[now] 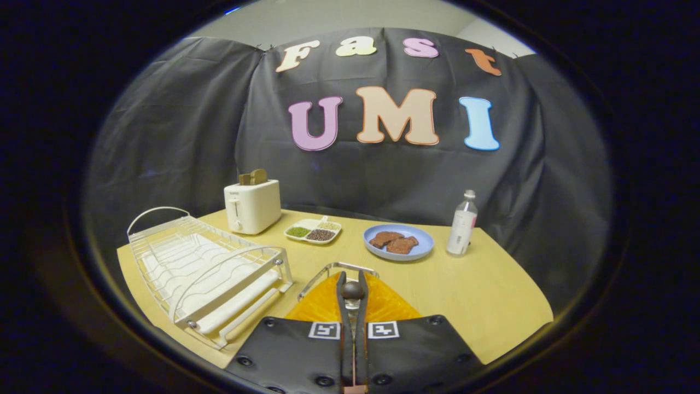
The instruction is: Take the plate from the dish rack, then take the spoon from the basket and place it into the plate.
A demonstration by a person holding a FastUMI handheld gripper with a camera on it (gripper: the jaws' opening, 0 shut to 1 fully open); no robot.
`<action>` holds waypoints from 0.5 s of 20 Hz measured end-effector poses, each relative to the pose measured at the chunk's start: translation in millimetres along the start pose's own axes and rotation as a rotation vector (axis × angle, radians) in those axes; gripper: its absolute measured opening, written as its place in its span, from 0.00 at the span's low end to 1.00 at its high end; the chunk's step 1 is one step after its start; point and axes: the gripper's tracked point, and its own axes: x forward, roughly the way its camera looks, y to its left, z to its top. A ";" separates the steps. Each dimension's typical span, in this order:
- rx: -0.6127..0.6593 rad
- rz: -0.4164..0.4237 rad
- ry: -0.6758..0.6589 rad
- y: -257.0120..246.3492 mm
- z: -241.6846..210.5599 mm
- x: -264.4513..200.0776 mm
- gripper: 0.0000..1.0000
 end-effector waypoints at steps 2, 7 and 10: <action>-0.010 -0.005 -0.004 -2.9 17.6 -7.3 0.04; 0.002 -0.011 -0.017 -1.5 56.5 -40.8 0.04; 0.003 -0.022 -0.020 4.3 72.1 -63.8 0.04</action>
